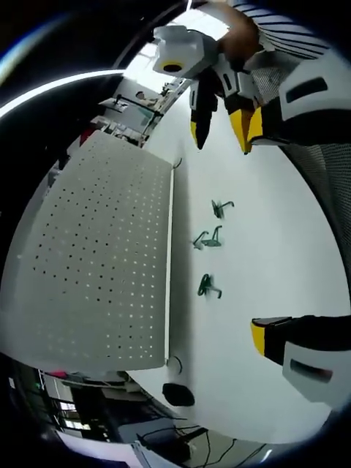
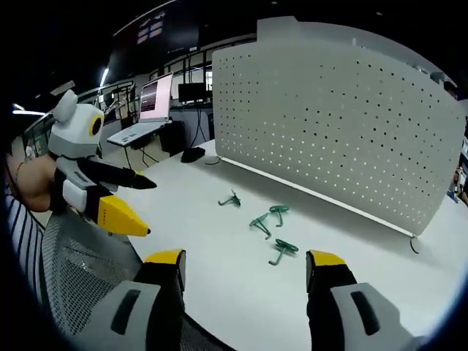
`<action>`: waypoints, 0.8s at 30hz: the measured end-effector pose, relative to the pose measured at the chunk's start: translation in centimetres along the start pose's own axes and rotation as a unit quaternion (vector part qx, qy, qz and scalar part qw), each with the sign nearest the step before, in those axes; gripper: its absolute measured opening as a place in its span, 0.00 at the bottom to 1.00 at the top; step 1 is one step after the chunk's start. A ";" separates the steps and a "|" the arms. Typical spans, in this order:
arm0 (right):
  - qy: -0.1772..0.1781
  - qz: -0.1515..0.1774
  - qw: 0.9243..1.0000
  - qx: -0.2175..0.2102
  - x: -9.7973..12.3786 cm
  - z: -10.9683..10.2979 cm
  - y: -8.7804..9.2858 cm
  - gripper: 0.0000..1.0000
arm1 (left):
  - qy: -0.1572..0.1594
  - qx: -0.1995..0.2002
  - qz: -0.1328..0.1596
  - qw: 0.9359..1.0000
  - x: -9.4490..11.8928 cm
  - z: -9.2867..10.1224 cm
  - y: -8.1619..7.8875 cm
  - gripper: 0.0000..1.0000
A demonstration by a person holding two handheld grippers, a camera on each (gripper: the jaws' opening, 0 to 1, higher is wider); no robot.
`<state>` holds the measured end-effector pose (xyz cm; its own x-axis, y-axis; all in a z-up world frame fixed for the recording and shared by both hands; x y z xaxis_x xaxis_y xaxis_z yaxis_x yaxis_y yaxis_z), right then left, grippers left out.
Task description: Insert the hook assembly into the mounting plate slot until the hook locks in place.
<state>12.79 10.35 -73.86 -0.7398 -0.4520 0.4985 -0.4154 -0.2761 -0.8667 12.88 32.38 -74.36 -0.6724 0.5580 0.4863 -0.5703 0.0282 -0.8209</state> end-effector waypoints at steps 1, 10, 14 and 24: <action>-0.013 -0.005 1.000 0.001 -0.7 0.1 -0.1 0.60 | -0.001 -0.001 -0.001 1.000 0.0 0.0 0.1 1.00; -0.062 -0.027 0.998 0.009 -5.5 1.2 -1.5 0.47 | -0.007 0.005 -0.006 1.000 -0.2 -0.2 0.3 1.00; -0.075 -0.042 0.996 0.022 -7.1 1.5 -1.7 0.44 | -0.010 0.006 -0.005 1.000 -0.1 -0.3 0.3 1.00; -0.123 -0.075 0.988 0.050 -11.3 1.0 -2.2 0.33 | -0.013 0.012 -0.004 1.000 -0.1 -0.4 0.3 1.00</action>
<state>22.57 15.20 -77.61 -0.5175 -0.5889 0.6209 -0.4471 -0.4326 -0.7829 12.92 32.72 -74.80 -0.6796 0.5367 0.5002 -0.5866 0.0119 -0.8098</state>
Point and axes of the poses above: the point that each gripper's makers call its tool centre point, and the gripper's own axes: x roughly backward along the fingers, z roughly to its right, y roughly out of its underside, the point moved 10 cm from there along x, roughly backward along the fingers, and after that the axes turned 3 degrees about z, right-handed, at the moved point
